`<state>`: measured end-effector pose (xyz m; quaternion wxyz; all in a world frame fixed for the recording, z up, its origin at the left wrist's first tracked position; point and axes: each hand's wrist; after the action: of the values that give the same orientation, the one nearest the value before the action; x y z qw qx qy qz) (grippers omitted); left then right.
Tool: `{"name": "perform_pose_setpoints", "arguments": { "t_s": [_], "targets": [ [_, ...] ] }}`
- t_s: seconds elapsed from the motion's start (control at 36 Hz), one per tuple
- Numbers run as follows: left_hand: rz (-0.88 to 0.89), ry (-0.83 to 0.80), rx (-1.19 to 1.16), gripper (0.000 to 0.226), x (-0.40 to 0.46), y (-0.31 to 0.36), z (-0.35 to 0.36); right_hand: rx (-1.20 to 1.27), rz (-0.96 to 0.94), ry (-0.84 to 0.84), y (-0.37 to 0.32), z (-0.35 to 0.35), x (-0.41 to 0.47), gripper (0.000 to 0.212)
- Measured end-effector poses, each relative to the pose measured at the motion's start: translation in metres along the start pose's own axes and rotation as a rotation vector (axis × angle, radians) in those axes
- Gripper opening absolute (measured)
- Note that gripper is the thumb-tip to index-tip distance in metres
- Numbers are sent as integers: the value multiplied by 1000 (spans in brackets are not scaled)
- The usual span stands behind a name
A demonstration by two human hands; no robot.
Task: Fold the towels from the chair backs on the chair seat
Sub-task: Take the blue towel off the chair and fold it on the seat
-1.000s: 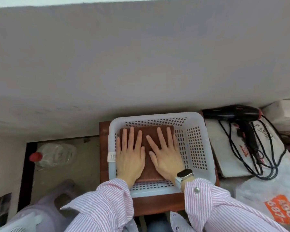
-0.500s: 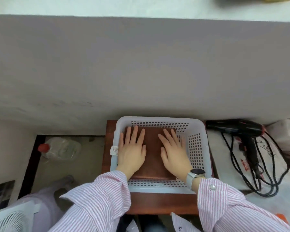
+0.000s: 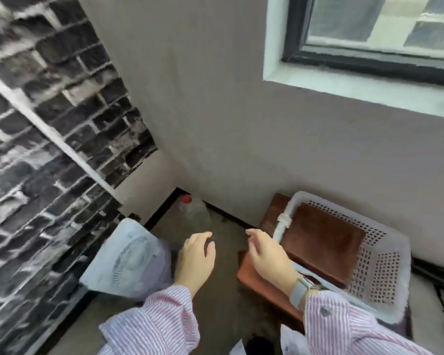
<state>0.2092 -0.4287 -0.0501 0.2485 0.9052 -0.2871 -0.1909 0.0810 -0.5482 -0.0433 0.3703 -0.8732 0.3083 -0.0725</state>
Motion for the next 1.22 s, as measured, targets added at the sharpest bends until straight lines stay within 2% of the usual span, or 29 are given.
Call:
{"name": "perform_pose_setpoints", "arguments": {
  "t_s": [0.14,0.28,0.36,0.53,0.69,0.89,1.08,1.17,1.22],
  "targets": [
    [-288,164,-96,29,-110,-119,-66,-42,-227,-249,-97,94,-53,32],
    [-519,348,-180,28,-253,-228,-108,-66,-419,-493,-186,188,-141,16],
    [-654,438,-209,28,-341,-287,-125,-69,-513,-642,-233,242,-203,25],
    [-891,624,-288,18,-481,-366,-150,-127,-635,-902,-306,327,-300,30],
    [-1047,737,-362,27,-554,-433,-159,-242,-756,-1052,-358,406,-348,31],
    [-1153,680,-392,29,-579,-541,-178,-321,-734,-1098,-404,519,-363,31],
    [-1238,550,-508,32,-573,-677,-174,-347,-622,-1060,-442,675,-344,29],
    [-1255,501,-535,32,-571,-725,-173,-404,-543,-1072,-449,741,-341,35],
    [-1317,437,-608,31,-568,-787,-149,-490,-467,-1129,-436,821,-342,47]
  ]
}}
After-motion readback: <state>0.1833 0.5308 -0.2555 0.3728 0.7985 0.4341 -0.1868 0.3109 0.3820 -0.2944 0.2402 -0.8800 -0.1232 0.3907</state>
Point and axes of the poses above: each hand's wrist, its own x-axis towards the middle knuckle, its own z-axis out of the palm, y = z × x, and after that the axes turned 7 degrees about -z, right-handed
